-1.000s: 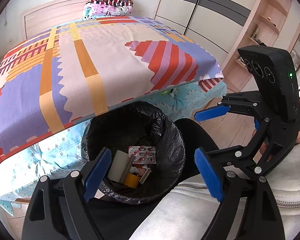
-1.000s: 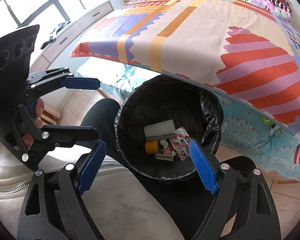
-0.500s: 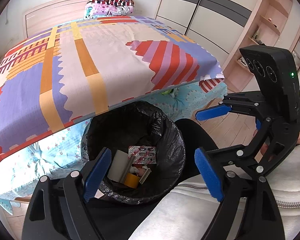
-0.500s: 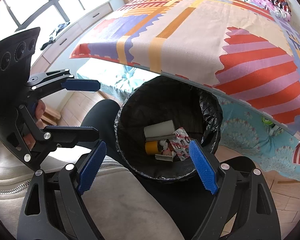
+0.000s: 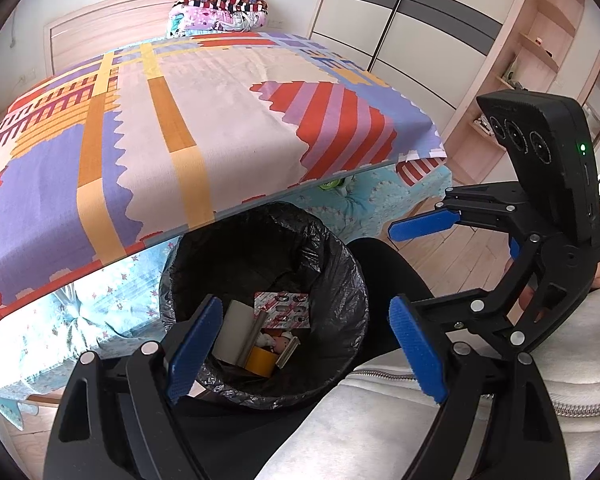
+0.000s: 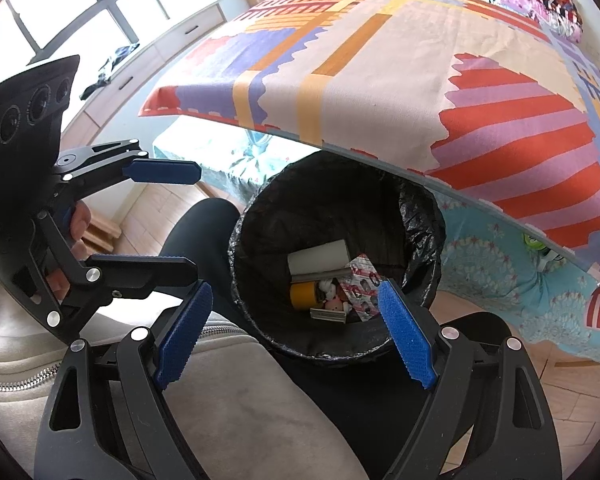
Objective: Collect trash
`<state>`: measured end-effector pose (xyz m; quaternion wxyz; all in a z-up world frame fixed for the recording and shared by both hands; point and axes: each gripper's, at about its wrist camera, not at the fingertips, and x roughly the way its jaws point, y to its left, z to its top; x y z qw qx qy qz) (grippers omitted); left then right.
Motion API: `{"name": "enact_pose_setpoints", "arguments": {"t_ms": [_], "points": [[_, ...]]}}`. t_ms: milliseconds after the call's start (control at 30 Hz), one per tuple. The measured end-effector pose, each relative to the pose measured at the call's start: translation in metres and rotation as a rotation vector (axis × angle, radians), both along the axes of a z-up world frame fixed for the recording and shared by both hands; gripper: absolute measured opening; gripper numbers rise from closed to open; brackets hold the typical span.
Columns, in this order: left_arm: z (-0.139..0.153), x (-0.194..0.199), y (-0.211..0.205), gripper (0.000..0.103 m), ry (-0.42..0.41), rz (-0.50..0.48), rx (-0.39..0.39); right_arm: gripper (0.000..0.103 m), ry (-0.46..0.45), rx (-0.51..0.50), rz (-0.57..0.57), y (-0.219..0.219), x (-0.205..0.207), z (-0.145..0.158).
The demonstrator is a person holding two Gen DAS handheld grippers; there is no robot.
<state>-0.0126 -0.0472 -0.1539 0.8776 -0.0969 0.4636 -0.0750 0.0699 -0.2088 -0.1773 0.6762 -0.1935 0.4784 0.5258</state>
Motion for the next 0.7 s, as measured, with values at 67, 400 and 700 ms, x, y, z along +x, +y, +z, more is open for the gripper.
{"name": "enact_pose_setpoints", "arguments": {"t_ms": [67, 400, 700], "points": [[-0.0002, 0.0001, -0.0002, 0.082, -0.002, -0.001, -0.001, 0.085, -0.003, 0.001, -0.001, -0.0001, 0.0001, 0.0006], [0.0003, -0.0007, 0.0016, 0.082, -0.005, 0.001, -0.002, 0.085, -0.006, 0.004, -0.003, -0.0013, 0.0009, 0.0024], [-0.0001, -0.0006, 0.0029, 0.082, -0.005, 0.003, -0.016, 0.085, -0.008, 0.003, -0.01, -0.002, -0.0003, 0.0029]]}}
